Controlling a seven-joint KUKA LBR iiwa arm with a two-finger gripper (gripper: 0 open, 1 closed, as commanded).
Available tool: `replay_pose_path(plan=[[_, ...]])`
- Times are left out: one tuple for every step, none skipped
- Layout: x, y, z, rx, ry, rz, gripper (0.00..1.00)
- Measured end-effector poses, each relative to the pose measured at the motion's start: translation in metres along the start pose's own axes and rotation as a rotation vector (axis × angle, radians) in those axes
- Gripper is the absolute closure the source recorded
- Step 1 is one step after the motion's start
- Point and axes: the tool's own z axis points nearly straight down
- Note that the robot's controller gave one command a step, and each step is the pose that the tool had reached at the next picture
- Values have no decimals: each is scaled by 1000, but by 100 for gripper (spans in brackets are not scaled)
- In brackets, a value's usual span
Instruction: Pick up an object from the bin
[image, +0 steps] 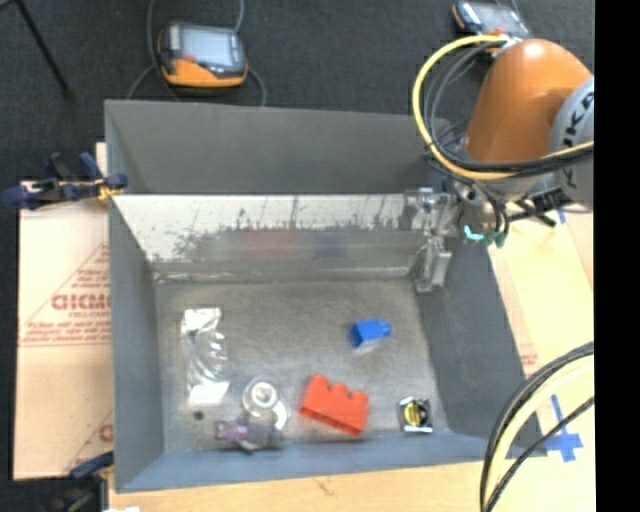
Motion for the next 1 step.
replay_pose_path(plan=[[40, 30, 132, -1, -2, -348, 0]])
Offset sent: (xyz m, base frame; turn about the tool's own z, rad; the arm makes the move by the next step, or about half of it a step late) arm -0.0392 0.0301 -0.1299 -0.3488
